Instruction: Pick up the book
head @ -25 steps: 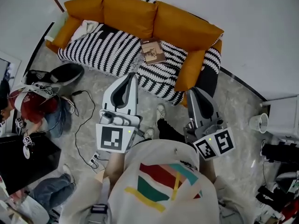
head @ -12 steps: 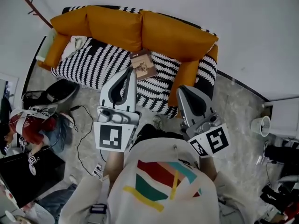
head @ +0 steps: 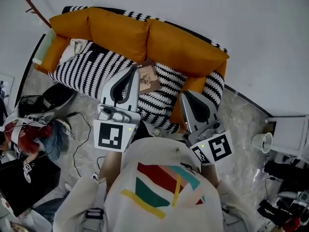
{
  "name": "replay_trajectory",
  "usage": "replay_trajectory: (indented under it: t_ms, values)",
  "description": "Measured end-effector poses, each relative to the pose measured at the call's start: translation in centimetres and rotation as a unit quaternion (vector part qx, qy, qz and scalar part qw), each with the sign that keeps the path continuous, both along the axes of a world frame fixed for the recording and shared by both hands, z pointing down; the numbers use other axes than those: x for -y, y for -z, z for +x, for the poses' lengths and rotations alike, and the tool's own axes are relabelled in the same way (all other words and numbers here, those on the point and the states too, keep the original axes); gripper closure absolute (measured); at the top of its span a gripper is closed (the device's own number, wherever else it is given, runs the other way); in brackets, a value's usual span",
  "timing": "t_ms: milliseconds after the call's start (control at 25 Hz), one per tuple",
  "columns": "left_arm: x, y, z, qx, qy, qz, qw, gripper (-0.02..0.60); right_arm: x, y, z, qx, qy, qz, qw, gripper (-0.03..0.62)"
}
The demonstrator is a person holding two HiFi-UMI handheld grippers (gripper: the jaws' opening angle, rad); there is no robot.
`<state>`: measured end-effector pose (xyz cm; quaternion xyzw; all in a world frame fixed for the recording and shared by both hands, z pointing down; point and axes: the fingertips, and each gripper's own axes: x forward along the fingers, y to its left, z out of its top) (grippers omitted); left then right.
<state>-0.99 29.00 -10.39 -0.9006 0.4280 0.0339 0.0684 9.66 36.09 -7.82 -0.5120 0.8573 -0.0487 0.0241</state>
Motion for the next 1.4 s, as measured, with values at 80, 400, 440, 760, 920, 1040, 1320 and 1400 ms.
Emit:
replay_trajectory:
  t_ms: [80, 400, 440, 760, 920, 1040, 1320, 1400]
  values:
    - [2.3, 0.1, -0.3, 0.004, -0.008, 0.004, 1.0000, 0.574, 2.2, -0.4, -0.7, 0.000, -0.004, -0.005, 1.000, 0.577]
    - [13.2, 0.3, -4.2, -0.004, -0.055, -0.008, 0.9984, 0.574, 12.1, 0.8, -6.1, -0.029, -0.023, -0.006, 0.999, 0.577]
    - [14.5, 0.2, -4.7, -0.006, -0.063, -0.010, 0.9980, 0.574, 13.3, 0.8, -6.6, -0.034, -0.032, -0.007, 0.999, 0.577]
    - [23.7, -3.1, -4.3, -0.015, -0.119, -0.042, 0.9919, 0.574, 21.6, -0.9, -8.3, -0.007, -0.085, -0.030, 0.996, 0.577]
    - [26.5, -5.5, -3.5, -0.013, -0.118, -0.071, 0.9904, 0.574, 23.2, -1.8, -7.0, -0.040, -0.093, -0.043, 0.994, 0.577]
    - [28.3, -7.2, -3.7, -0.001, -0.100, -0.066, 0.9928, 0.574, 23.8, -2.5, -5.8, -0.031, -0.076, -0.052, 0.995, 0.577]
    - [29.0, -9.5, 0.0, 0.008, -0.088, -0.064, 0.9940, 0.574, 24.4, -8.1, -0.7, -0.048, -0.064, -0.111, 0.991, 0.577]
    - [28.4, -10.7, 1.6, 0.028, -0.110, -0.042, 0.9926, 0.574, 24.4, -10.6, -0.7, -0.029, -0.037, -0.130, 0.990, 0.577]
